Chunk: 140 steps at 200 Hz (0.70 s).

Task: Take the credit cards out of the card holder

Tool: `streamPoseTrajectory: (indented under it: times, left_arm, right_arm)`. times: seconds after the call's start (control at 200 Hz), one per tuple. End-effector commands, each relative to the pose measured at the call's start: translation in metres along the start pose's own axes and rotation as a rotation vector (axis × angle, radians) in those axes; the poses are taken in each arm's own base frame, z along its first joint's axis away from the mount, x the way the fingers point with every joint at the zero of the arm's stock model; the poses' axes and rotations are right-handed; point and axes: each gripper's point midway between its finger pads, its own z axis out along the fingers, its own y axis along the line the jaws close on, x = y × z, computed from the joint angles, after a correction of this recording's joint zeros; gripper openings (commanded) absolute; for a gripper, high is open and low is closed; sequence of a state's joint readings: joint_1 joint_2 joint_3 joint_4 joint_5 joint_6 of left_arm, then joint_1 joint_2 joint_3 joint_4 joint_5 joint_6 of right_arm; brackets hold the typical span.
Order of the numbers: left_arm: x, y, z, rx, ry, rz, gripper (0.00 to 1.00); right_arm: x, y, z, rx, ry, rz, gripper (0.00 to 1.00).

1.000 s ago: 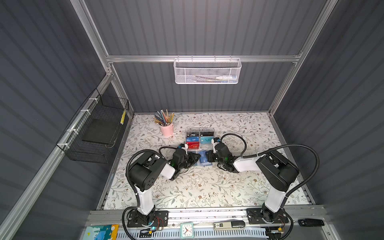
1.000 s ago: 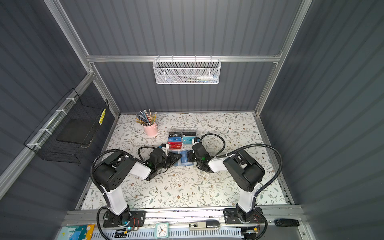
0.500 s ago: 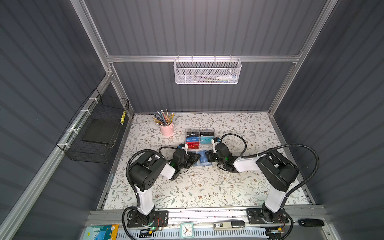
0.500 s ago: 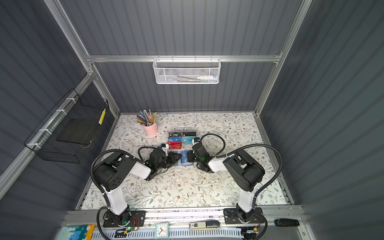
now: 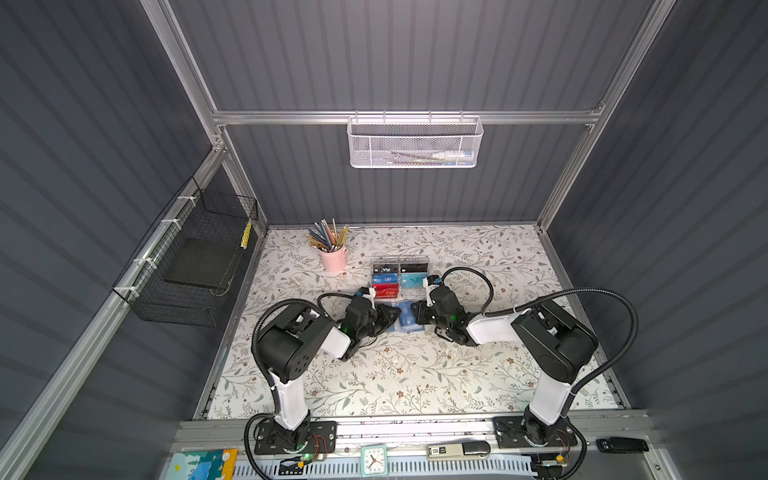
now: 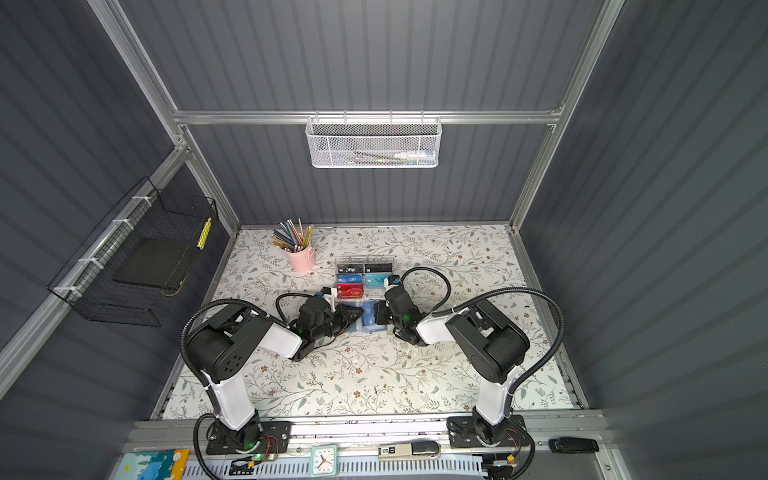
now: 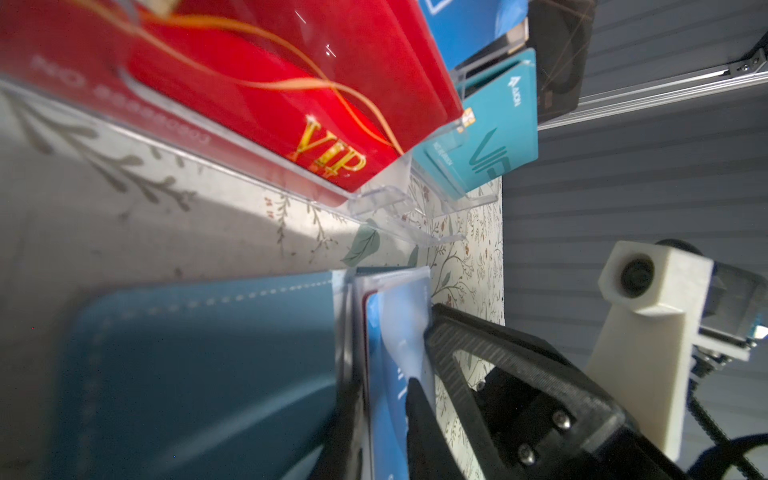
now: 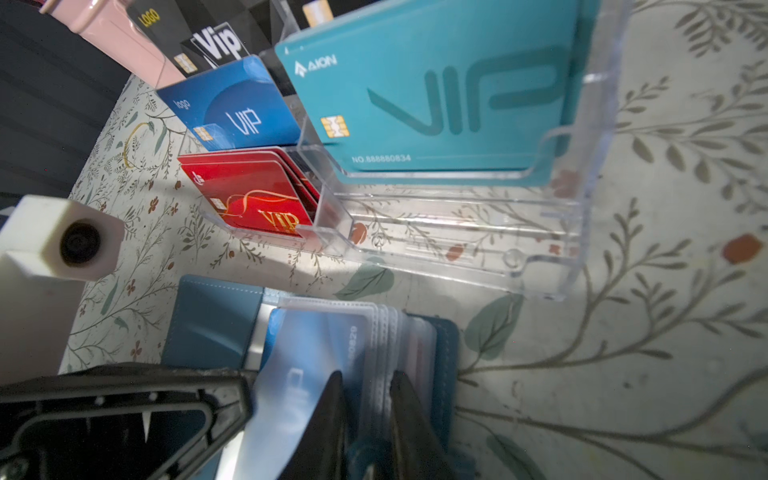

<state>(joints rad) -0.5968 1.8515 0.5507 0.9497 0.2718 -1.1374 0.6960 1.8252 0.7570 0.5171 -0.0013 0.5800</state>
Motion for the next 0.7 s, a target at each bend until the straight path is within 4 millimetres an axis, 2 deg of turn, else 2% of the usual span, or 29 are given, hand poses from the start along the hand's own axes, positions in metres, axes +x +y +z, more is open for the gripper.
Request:
streamPoseTrajectory:
  times: [0.0,0.695]
  left_arm:
    - [-0.007,-0.033,-0.003,0.101,-0.030,0.027,0.20]
    - [-0.013,-0.045,0.000,0.129,-0.045,0.027,0.20]
  right_arm:
    - [0.116,-0.047,-0.009,0.131,0.388,-0.003,0.21]
    - [0.118,-0.048,-0.009,0.128,0.393,-0.002,0.21]
